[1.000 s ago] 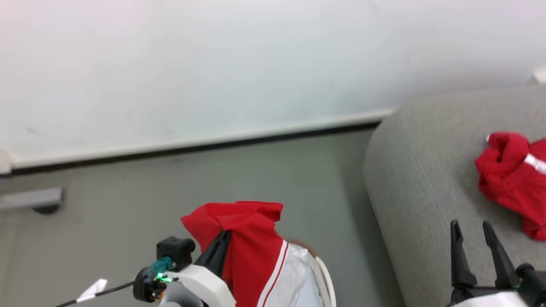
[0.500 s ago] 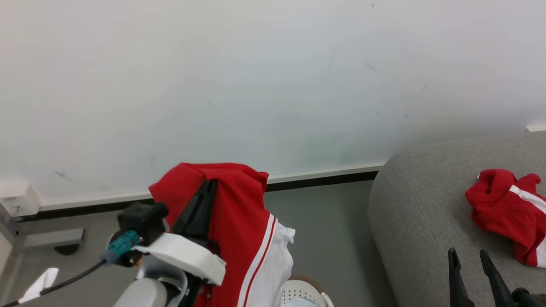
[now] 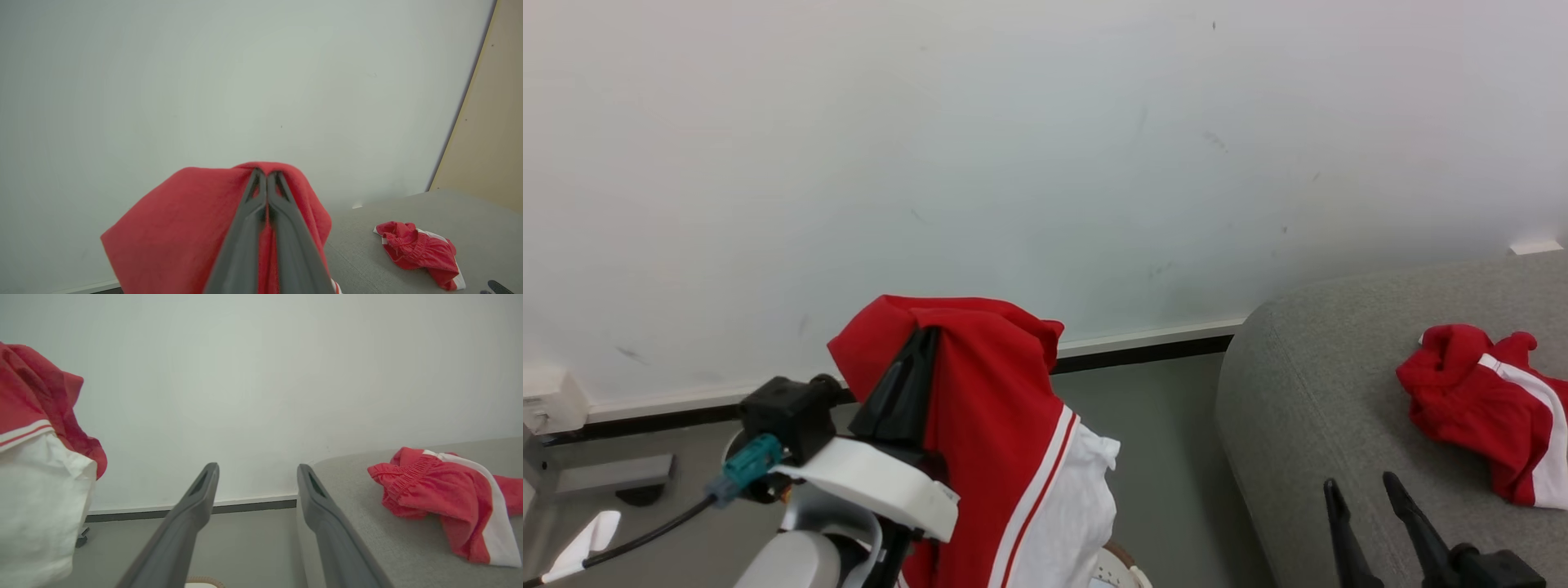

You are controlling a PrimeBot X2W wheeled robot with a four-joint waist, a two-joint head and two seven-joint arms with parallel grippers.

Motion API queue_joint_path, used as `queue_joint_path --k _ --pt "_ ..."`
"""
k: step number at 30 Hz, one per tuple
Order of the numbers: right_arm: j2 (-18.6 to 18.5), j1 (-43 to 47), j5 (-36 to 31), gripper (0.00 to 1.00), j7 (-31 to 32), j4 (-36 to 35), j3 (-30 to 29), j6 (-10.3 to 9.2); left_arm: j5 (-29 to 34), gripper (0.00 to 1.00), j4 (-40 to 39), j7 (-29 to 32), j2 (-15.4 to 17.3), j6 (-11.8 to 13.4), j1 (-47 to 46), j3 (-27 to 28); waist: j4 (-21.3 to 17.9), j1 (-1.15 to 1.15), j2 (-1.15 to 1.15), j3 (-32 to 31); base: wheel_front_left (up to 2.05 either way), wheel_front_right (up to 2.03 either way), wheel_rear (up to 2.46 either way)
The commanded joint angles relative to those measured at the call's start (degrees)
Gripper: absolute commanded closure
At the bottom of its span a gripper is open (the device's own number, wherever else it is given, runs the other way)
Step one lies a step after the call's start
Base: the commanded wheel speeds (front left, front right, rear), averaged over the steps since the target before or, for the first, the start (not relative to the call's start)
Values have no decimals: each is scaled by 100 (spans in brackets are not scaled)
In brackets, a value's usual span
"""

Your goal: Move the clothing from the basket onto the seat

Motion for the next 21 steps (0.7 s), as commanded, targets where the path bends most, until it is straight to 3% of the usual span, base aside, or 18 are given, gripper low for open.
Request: queue_joint_path --k 1,11,15,21 --pt "-162 -95 74 0 50 -116 197 -13 11 100 -42 10 3 10 63 -10 3 0 0 19 0 0 0" --pt "-1618 -1115 1599 0 972 -1029 2636 -14 25 100 -92 13 -61 -62 -115 -158 97 0 0 122 0 0 0" --pt "-1895 -1907 2166 0 1214 -1082 3560 -14 20 100 -46 -5 -108 -101 -165 -230 176 0 0 140 0 0 0" --pt "-1929 -3118 2719 0 1288 -697 4800 -13 20 100 52 7 -237 -185 -274 -418 314 0 0 148 0 0 0"
